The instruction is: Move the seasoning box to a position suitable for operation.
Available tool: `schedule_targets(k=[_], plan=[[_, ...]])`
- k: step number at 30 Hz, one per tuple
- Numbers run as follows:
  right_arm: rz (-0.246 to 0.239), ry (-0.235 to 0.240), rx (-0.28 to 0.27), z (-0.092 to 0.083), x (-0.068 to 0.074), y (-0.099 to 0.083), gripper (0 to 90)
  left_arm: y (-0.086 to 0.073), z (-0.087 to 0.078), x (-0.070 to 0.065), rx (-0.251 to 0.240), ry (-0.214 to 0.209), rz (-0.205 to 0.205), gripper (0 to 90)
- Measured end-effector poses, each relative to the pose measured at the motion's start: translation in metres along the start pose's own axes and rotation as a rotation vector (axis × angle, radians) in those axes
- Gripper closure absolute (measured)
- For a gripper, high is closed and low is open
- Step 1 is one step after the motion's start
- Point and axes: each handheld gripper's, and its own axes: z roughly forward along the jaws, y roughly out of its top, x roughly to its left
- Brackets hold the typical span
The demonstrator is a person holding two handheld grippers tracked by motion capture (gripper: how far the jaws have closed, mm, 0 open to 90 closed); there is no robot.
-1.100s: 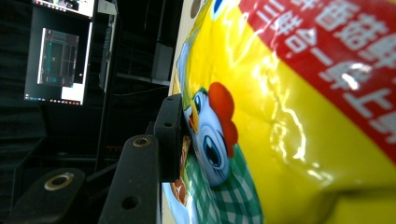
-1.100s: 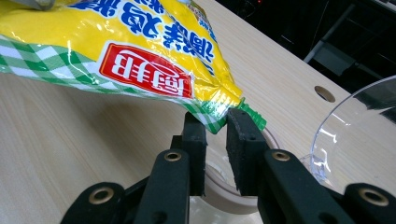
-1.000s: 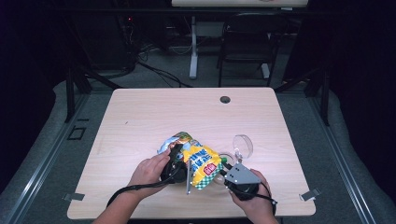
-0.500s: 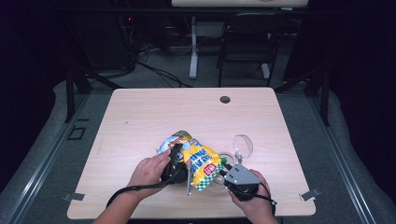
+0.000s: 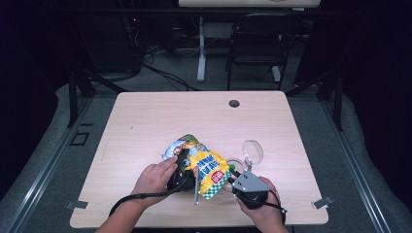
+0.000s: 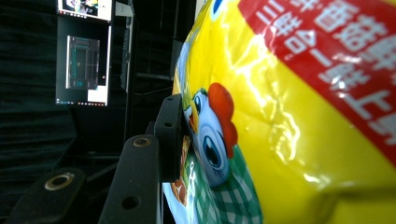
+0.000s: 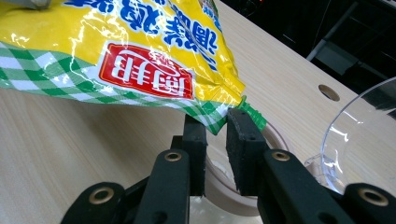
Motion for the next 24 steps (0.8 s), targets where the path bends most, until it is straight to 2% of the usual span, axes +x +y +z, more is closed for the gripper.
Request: schedule_targets(k=[16, 24], plan=[[0.034, 0.013, -0.001, 0.0015, -0.0015, -0.0032, 78.2, 0.0031, -0.0006, -0.0005, 0.013, 0.028, 0.040, 62.5], [0.028, 0.011, 0.005, 0.0028, -0.0001, -0.0031, 78.4, 0.0026, -0.0010, -0.0004, 0.017, 0.032, 0.049, 62.6]])
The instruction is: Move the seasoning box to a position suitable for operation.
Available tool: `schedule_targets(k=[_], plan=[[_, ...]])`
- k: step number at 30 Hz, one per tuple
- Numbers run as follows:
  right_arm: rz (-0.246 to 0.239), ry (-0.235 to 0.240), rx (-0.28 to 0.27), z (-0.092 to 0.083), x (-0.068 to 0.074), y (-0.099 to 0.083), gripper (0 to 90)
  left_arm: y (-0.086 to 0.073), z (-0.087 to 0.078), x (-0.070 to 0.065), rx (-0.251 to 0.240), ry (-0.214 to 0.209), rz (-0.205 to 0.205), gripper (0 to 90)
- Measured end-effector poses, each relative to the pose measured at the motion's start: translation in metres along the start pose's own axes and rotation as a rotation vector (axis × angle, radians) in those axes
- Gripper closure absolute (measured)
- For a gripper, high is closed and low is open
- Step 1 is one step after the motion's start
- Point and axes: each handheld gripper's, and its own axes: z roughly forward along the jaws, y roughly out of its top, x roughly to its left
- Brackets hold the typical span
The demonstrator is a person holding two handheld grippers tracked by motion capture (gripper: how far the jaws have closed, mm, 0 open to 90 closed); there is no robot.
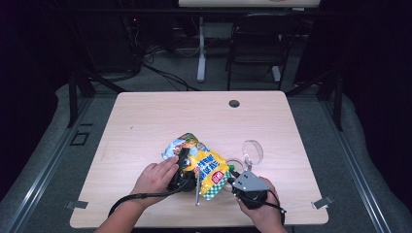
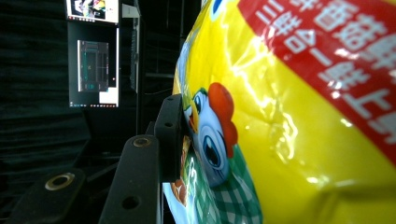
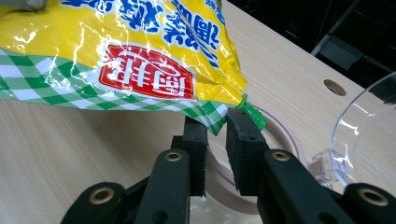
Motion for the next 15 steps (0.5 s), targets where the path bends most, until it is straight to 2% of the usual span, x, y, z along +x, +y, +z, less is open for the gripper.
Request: schedule_targets(k=[9, 15], plan=[[-0.001, -0.003, 0.001, 0.0004, 0.0004, 0.0005, 79.4, 0.0004, 0.0000, 0.0004, 0.003, -0.002, 0.002, 62.6], [-0.026, -0.011, 0.011, 0.0003, 0.0016, 0.0015, 80.9, 0.0006, -0.0003, 0.0010, 0.002, -0.005, -0.001, 62.7]])
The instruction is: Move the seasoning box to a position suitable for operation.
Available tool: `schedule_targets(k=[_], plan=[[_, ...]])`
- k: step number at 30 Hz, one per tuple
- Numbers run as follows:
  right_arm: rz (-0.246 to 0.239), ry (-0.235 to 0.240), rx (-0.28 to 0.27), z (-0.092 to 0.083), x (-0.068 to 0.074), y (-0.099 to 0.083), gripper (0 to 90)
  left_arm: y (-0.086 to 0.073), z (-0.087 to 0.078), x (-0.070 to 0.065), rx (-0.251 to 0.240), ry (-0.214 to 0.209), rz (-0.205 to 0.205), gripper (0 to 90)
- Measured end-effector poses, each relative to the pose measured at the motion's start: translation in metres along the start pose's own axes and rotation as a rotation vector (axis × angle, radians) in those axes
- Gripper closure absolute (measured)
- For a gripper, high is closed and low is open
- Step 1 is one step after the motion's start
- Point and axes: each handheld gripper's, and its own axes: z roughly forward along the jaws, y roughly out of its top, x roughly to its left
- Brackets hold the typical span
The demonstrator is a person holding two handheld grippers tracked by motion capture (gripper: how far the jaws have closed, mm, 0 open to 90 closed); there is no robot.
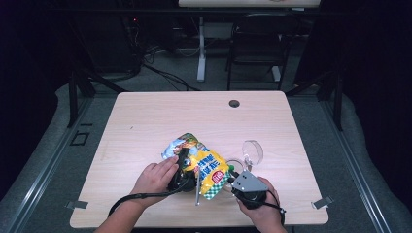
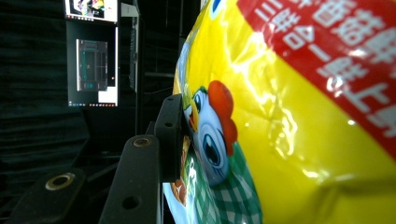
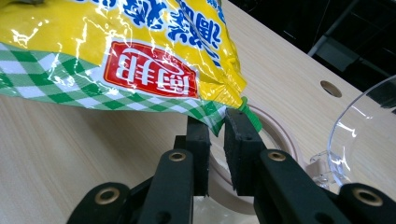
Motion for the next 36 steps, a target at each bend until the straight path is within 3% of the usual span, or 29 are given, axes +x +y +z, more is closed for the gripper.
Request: schedule_targets(k=[8, 20, 36], plan=[[-0.045, -0.003, 0.020, 0.0013, 0.0056, 0.0016, 88.2, 0.0020, -0.0014, 0.0012, -0.012, 0.008, 0.012, 64.5], [-0.047, -0.011, 0.010, 0.0008, 0.0057, 0.0018, 88.4, 0.0019, -0.0023, 0.0026, -0.012, 0.015, 0.017, 64.7], [-0.045, -0.017, -0.001, 0.0005, 0.0062, 0.0017, 88.6, 0.0047, -0.0058, 0.0047, 0.000, 0.055, 0.070, 64.9]])
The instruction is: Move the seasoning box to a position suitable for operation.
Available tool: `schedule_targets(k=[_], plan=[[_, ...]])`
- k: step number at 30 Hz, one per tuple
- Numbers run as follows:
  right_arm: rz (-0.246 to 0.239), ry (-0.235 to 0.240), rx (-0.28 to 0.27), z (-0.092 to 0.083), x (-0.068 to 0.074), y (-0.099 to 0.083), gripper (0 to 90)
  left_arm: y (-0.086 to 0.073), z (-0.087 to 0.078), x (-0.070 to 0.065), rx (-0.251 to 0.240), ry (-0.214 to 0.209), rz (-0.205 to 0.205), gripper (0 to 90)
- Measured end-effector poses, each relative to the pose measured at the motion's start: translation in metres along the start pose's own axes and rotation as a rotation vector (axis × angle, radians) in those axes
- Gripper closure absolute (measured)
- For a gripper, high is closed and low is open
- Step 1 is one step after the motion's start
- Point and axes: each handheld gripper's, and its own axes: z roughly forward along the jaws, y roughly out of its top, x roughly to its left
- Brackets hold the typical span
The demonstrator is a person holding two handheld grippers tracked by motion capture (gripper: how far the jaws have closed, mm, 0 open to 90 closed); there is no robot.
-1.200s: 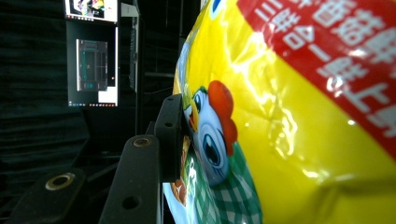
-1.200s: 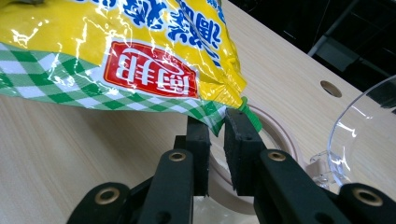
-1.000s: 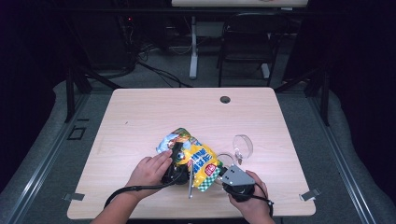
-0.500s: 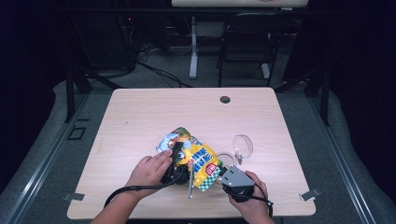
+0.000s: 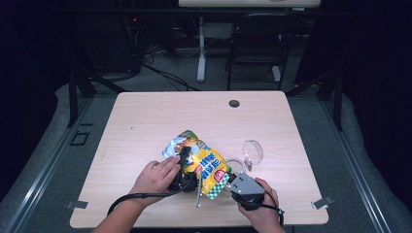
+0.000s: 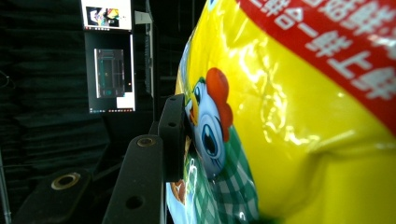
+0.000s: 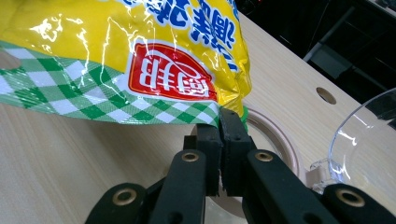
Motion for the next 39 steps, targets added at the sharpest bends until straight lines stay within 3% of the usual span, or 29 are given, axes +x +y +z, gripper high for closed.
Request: schedule_targets(k=[14, 17, 39], plan=[[0.006, 0.001, -0.001, 0.0006, -0.0005, -0.0011, 88.6, 0.0017, -0.0016, 0.0004, 0.005, 0.028, 0.044, 65.1], [0.004, 0.002, -0.002, 0.0007, -0.0005, -0.0013, 88.6, 0.0024, -0.0023, 0.0021, 0.004, 0.036, 0.072, 65.2], [0.012, -0.004, -0.011, 0.0002, -0.0014, -0.0021, 88.6, 0.0053, -0.0051, 0.0062, 0.005, 0.062, 0.120, 65.3]])
